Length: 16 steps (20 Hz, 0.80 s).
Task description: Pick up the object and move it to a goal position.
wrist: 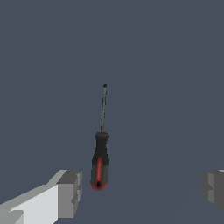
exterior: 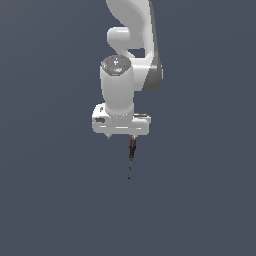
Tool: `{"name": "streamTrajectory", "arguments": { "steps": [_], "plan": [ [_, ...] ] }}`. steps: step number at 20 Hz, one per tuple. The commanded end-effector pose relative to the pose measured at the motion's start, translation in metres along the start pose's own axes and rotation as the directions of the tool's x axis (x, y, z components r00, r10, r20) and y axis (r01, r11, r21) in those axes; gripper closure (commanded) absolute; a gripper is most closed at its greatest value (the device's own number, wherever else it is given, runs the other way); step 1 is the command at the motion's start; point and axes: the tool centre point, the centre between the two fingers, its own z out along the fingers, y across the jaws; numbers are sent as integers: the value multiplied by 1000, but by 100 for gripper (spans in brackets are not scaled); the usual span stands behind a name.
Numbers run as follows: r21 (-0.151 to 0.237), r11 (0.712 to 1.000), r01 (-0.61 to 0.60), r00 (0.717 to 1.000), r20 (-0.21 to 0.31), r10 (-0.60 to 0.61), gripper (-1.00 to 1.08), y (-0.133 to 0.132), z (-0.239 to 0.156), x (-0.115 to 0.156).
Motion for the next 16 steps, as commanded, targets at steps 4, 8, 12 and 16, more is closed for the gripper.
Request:
{"name": "streamTrajectory", "arguments": {
  "steps": [4,8,12,16],
  "plan": [
    [-3,1000,10,1000,-3,-10,-92,0,0,1],
    [-15,999,49,999,-13,-49,-92,-1,-2,4],
    [-22,997,68,998,-18,-68,-92,-1,-5,5],
    [-20,998,62,998,-17,-62,-92,-2,-2,5]
  ]
}}
